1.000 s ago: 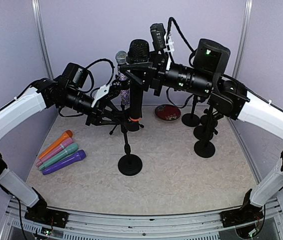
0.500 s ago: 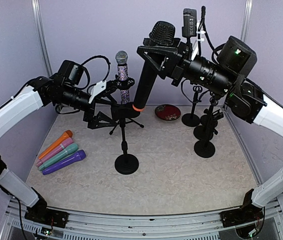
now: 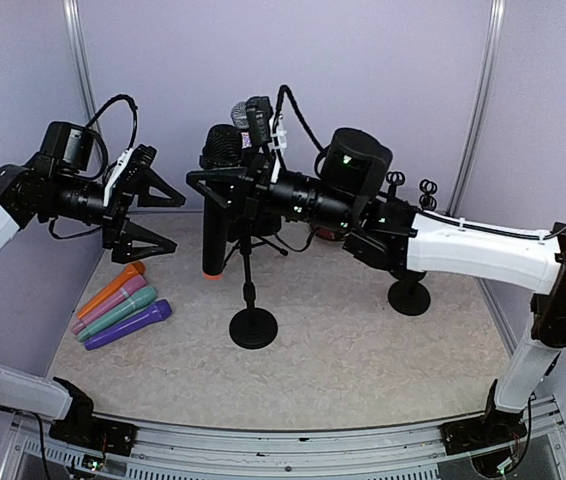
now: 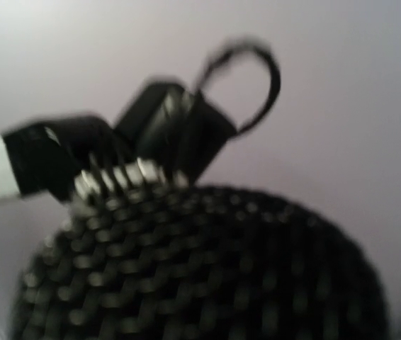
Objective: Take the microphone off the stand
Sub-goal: Pass from the right arm to the left
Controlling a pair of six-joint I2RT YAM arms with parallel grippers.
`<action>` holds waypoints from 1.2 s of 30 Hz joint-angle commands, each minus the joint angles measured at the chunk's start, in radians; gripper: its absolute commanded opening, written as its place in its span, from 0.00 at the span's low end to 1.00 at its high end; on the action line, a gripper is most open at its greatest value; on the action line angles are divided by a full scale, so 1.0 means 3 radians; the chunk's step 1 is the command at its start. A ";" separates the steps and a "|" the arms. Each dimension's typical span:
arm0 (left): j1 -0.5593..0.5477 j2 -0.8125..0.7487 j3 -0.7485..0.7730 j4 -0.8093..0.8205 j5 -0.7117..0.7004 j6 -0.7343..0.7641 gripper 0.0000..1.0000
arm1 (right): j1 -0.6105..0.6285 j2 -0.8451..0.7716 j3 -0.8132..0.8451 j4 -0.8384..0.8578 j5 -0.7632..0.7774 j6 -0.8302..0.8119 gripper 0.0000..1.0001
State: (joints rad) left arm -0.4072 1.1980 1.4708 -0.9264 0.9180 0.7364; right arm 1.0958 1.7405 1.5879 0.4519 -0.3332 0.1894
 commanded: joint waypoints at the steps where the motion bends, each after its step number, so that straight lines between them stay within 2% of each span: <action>1: 0.0048 -0.0084 -0.0163 -0.0048 0.0315 -0.0166 0.93 | 0.0128 0.0200 0.0212 0.0611 0.0103 0.0084 0.00; 6: 0.0058 -0.0108 -0.0280 0.0055 0.0365 -0.0297 0.83 | 0.0199 0.0457 0.0378 0.0851 0.0140 0.0181 0.00; 11: 0.0062 -0.0054 -0.0330 0.0022 0.0482 -0.0307 0.66 | 0.0223 0.0587 0.0425 0.1024 0.0185 0.0268 0.00; 14: 0.0064 -0.0015 -0.0327 0.0019 0.0516 -0.0308 0.52 | 0.0223 0.0636 0.0475 0.1016 0.0175 0.0291 0.00; 21: 0.0073 0.0062 -0.0243 0.0007 0.0555 -0.0266 0.10 | 0.0221 0.0649 0.0533 0.0803 0.0157 0.0306 0.00; 24: 0.0104 0.0066 -0.0225 -0.0073 0.0553 -0.0176 0.02 | 0.0184 0.0569 0.0498 0.0608 0.0223 0.0306 0.43; 26: 0.0154 0.0066 -0.0231 -0.0110 0.0531 -0.0115 0.00 | 0.0141 0.0444 0.0406 0.0530 0.0325 0.0319 0.62; 33: 0.0634 0.0124 -0.0375 -0.0254 0.0480 0.0202 0.00 | 0.0004 -0.0145 -0.0017 0.0014 0.0647 0.0126 0.96; 34: 0.0729 0.0131 -0.0419 -0.0249 0.0428 0.0236 0.00 | -0.0018 -0.0247 -0.0107 -0.0034 0.0688 0.0103 1.00; 36: 0.0814 0.0143 -0.0562 -0.0164 0.0195 0.0246 0.00 | -0.0066 -0.0449 -0.0297 -0.0131 0.0780 0.0051 1.00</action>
State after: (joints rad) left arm -0.2234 1.2293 1.3602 -0.9787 1.0443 0.7551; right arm 1.1015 1.7435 1.5745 0.4885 -0.1783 0.2478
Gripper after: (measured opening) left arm 0.288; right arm 0.993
